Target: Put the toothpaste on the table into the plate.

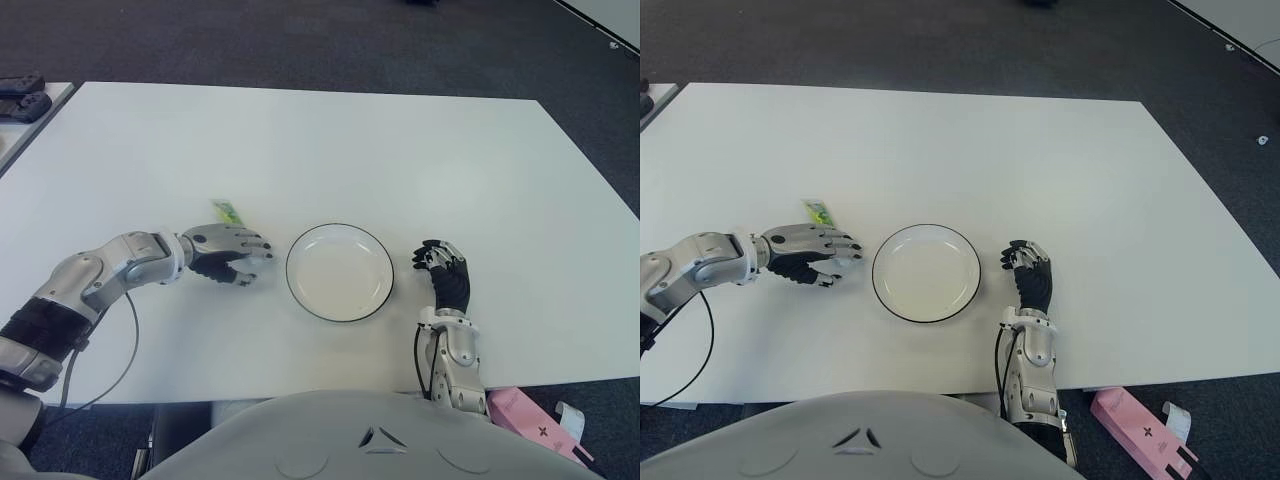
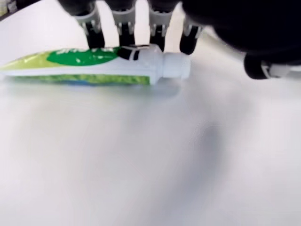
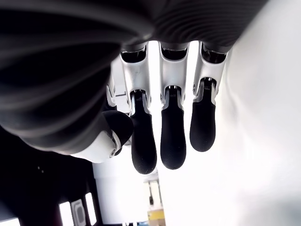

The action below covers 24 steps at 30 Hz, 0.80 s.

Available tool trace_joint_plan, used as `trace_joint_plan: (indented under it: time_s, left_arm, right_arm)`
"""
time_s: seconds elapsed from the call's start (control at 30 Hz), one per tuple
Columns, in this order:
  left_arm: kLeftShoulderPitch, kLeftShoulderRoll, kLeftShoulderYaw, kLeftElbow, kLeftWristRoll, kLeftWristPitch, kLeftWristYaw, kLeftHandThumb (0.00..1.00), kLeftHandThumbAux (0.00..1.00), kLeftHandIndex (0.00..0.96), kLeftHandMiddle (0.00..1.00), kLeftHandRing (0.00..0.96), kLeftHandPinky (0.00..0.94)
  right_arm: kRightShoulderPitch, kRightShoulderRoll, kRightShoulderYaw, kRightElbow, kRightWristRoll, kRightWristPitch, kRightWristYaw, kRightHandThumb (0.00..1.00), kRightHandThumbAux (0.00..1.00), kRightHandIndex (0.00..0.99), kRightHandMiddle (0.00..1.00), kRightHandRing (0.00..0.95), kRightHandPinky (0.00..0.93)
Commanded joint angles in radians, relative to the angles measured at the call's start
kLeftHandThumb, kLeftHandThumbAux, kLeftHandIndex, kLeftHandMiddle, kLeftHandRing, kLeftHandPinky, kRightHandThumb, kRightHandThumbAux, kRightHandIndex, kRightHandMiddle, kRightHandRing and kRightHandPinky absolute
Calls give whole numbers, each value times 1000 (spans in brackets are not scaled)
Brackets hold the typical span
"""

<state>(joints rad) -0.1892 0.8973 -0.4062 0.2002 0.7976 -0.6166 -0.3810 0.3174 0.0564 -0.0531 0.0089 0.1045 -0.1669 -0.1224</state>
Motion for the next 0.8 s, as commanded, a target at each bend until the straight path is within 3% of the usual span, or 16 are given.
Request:
trace_joint_plan:
  time_s: [0.03,0.17,0.47,0.8]
  left_arm:
    - [-33,-19,-23,103,91,30,73,518,62,0,0,0,0]
    - [-56,-26,-12,124,125,48,152,513,63,0,0,0,0]
    - [-14,-48,77,102,129,120,422,493,66,0,0,0,0]
    - [9,-73,124,121,112,144,621,486,93,0,0,0,0]
  right_arm:
    - [25,28,-2,16,6,22,0,706,722,432,568,552,541]
    - [27,27,-4,16,7,18,3,706,722,432,567,552,538]
    - [23,19,-9,27,-1,14,6,706,722,432,565,549,533]
    - [16,14,-7,34,-11,8,8,705,722,432,565,548,535]
